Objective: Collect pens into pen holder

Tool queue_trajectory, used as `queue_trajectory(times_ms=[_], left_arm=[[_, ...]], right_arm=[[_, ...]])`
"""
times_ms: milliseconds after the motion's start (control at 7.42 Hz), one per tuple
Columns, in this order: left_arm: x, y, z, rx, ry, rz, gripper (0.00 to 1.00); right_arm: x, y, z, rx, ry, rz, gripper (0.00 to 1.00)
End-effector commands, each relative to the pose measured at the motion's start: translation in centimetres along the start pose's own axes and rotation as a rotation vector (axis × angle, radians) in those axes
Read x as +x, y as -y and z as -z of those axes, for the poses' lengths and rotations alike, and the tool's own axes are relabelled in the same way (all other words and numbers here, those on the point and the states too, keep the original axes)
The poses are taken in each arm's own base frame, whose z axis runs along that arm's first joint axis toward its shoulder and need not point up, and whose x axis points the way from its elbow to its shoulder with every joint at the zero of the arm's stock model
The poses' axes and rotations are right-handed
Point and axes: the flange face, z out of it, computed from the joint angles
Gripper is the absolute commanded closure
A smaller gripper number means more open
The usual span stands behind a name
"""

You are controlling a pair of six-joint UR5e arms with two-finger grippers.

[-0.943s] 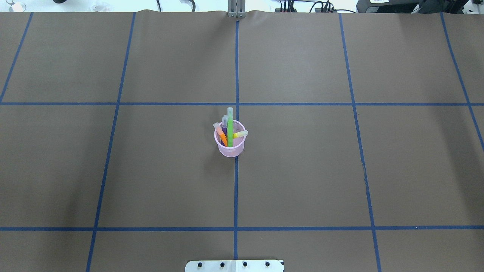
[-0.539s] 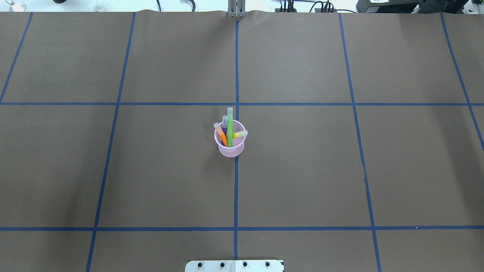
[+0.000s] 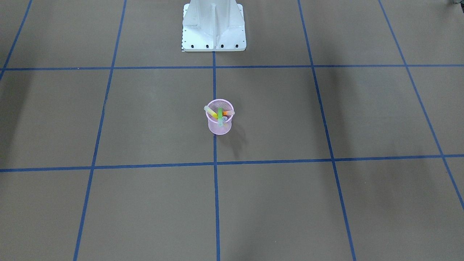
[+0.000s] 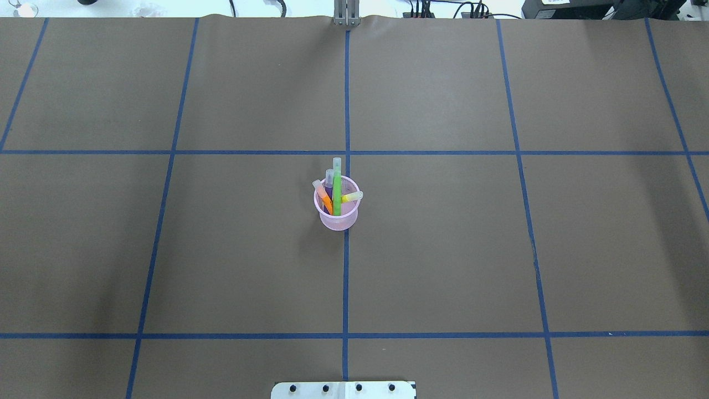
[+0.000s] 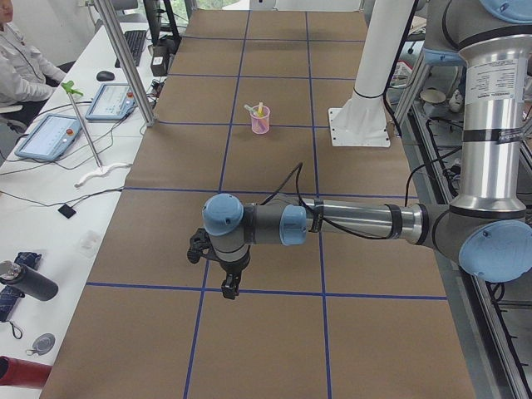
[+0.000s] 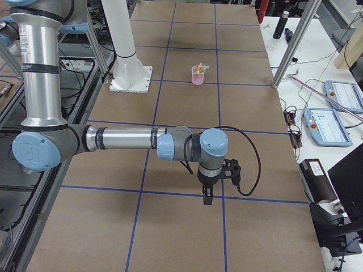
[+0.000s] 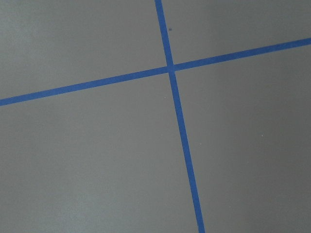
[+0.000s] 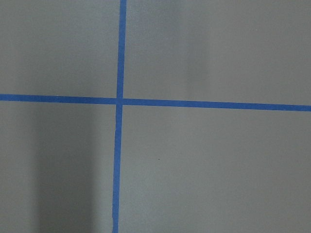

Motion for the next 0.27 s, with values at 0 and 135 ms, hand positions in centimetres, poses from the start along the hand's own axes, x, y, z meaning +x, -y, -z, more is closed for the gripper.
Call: queue_trajectory(times_ms=[0,135], left_arm=[[0.0,0.0,0.0,0.0,0.0,0.001,0.0],[0.0,0.0,0.0,0.0,0.0,0.001,0.0]], right_arm=[[0.0,-0.02,-0.02,0.0,0.0,0.0,0.0],[0.0,-0.02,-0.02,0.0,0.0,0.0,0.0]])
